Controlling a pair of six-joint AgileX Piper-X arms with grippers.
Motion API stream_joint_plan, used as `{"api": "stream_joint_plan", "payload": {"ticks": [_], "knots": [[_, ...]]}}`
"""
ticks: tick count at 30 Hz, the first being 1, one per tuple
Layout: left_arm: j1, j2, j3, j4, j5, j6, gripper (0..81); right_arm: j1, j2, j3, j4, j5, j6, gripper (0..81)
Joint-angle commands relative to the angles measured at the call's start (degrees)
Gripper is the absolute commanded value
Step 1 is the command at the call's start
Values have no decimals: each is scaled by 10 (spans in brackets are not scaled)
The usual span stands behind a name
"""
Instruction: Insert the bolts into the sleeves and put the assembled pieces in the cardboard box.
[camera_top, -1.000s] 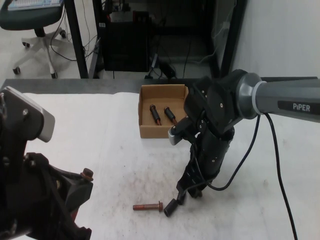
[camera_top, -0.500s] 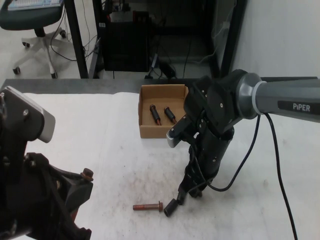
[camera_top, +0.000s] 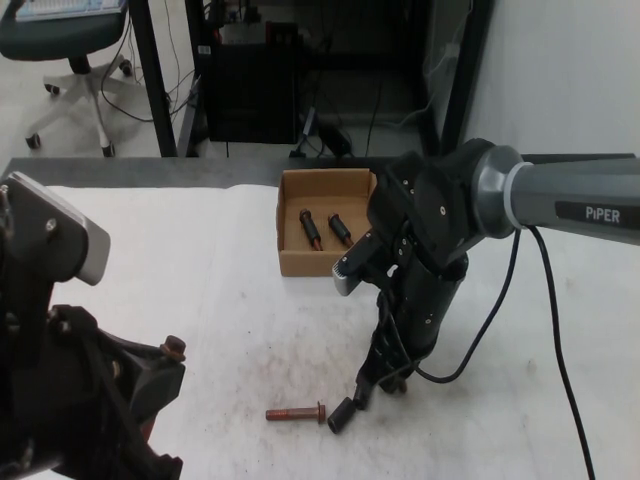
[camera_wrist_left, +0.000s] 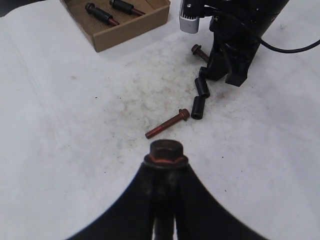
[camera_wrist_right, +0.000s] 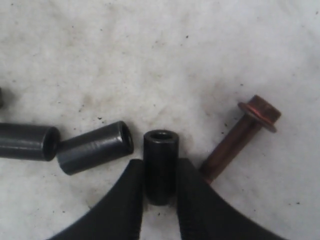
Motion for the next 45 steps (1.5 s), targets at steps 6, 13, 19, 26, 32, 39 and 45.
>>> {"api": "stream_joint_plan", "payload": {"ticks": [6,13,19,26,32,39,45], "knots": [[-1,-5,0,-2,-6,1,3,0,2,3,24,5,-7,8],[-1,-7,0,-26,-28,1,3,-1,-106,-11,6,3,-6,8],[-1,-15,0,-171,-11,-2,3,-23,-247,-9,-39,-109,1,8],[-1,1,0,-416,232,-20,3,-59,-396,14,-55,-288,23,8],[-1,40,0,-473,206,-78,3,-83,-484,118,-82,-273,24,8],[-1,70,0,-454,184,-81,3,-87,-457,212,-82,-192,41,8],[-1,71,0,-390,162,-75,3,-87,-362,200,-88,-126,124,8]]}}
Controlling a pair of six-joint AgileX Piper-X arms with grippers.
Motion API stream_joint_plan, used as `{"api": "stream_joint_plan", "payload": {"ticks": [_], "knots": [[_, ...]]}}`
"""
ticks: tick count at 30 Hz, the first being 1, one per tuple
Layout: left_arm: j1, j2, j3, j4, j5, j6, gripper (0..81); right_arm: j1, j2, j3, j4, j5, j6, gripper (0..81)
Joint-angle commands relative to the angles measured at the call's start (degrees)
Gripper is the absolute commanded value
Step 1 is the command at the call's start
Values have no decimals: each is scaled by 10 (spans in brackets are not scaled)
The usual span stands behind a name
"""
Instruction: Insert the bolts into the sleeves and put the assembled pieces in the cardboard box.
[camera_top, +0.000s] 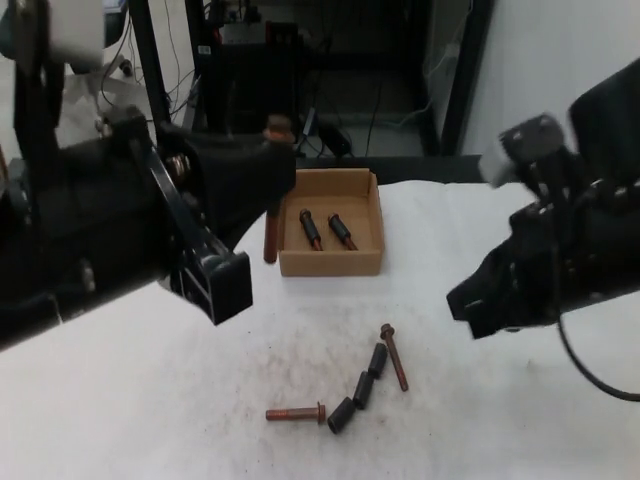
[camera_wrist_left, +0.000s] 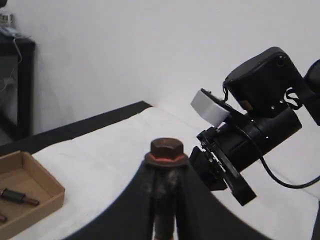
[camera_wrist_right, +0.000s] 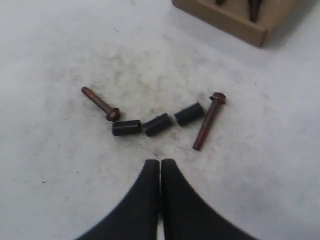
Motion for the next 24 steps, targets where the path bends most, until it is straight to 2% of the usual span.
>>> {"api": "stream_joint_plan", "payload": {"ticks": [1,3,4,6,9,11,19,24], "knots": [[-1,-1,-3,35,-12,2,3,0,22,-14,-7,3,33,8],[-1,-1,-3,55,-34,15,3,5,53,-33,-7,3,57,5],[-1,-1,-3,72,-53,22,3,6,66,-46,-7,1,64,29],[-1,-1,-3,107,-86,26,3,11,97,-71,-7,-11,77,100],[-1,-1,-3,161,-121,32,3,19,149,-117,0,-13,112,247],[-1,-1,-3,199,-134,43,3,25,182,-150,2,-13,138,298],[-1,-1,-3,292,-136,77,3,54,325,-272,62,-11,161,300],[-1,-1,-3,326,-135,77,3,56,361,-284,73,-8,210,300]]}}
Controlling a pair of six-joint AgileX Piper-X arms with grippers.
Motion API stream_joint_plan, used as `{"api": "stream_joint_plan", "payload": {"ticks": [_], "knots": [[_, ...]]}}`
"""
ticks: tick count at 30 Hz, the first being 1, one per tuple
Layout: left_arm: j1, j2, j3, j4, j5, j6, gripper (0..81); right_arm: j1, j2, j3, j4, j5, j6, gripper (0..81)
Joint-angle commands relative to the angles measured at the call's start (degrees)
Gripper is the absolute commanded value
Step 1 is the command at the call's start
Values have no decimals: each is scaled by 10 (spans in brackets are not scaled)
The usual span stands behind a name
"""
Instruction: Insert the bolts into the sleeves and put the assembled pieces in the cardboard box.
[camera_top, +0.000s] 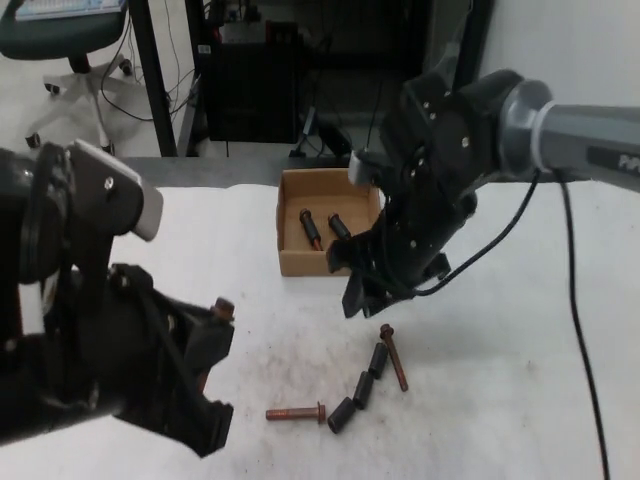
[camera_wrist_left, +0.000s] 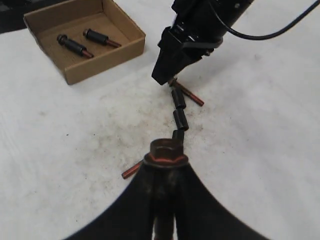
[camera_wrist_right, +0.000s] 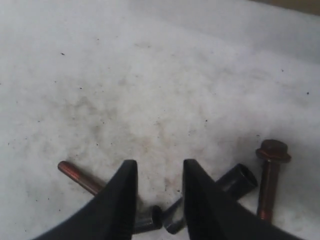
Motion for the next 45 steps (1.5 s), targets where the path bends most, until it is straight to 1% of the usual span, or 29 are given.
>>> {"api": "stream_joint_plan", "payload": {"ticks": [1,4,6,9,11,15,17,24,30,38,45], "knots": [[-1,-1,-3,4,-5,2,3,1,16,-10,24,6,31,300],[-1,-1,-3,13,-5,4,3,1,22,-10,56,30,31,300],[-1,-1,-3,13,-5,23,3,1,24,-10,70,43,30,300],[-1,-1,-3,13,-5,33,3,1,24,-10,78,43,30,300],[-1,-1,-3,13,-5,33,3,1,24,-10,81,43,45,298],[-1,-1,-3,13,-5,33,3,1,24,-10,82,43,66,220],[-1,-1,-3,13,-5,33,3,1,24,-10,82,43,66,202],[-1,-1,-3,13,-5,33,3,1,24,-9,82,43,66,215],[-1,-1,-3,19,-5,33,3,1,28,-9,85,43,80,295],[-1,-1,-3,45,-5,33,3,7,81,-9,119,39,95,294],[-1,-1,-3,53,-5,52,3,4,85,-10,112,39,95,294]]}}
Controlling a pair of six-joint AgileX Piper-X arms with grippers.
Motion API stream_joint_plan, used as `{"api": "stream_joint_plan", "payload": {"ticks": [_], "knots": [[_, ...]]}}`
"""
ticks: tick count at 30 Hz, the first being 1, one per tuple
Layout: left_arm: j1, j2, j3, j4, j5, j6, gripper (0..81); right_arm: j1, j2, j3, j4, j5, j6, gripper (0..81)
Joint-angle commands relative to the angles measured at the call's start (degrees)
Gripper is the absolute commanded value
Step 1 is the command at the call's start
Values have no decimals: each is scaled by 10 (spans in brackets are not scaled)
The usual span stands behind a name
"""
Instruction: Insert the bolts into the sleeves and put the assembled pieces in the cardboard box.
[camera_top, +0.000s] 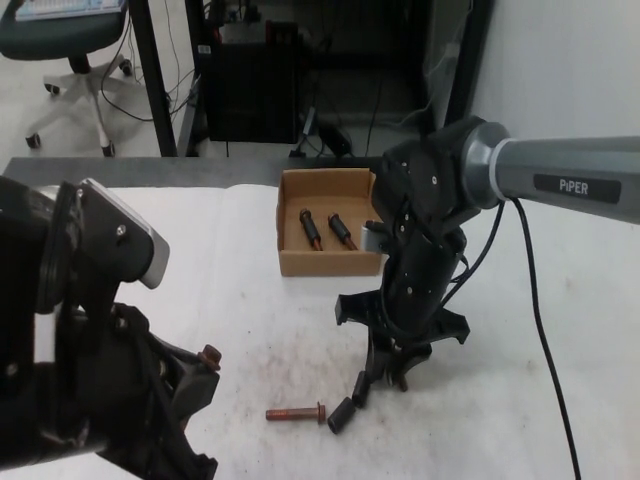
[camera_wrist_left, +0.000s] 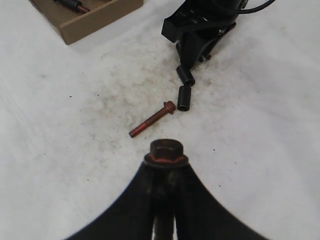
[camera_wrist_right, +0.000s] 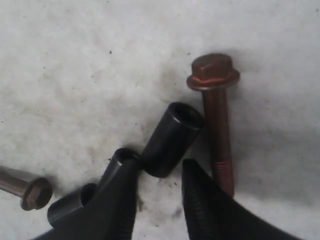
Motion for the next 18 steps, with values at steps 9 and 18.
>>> {"api": "stream_joint_plan", "payload": {"ticks": [9,18], "knots": [[-1,-1,-3,0,-3,6,3,-9,12,0,-12,22,4,294],[-1,-1,-3,0,-3,6,3,-9,15,0,-36,30,4,288]]}}
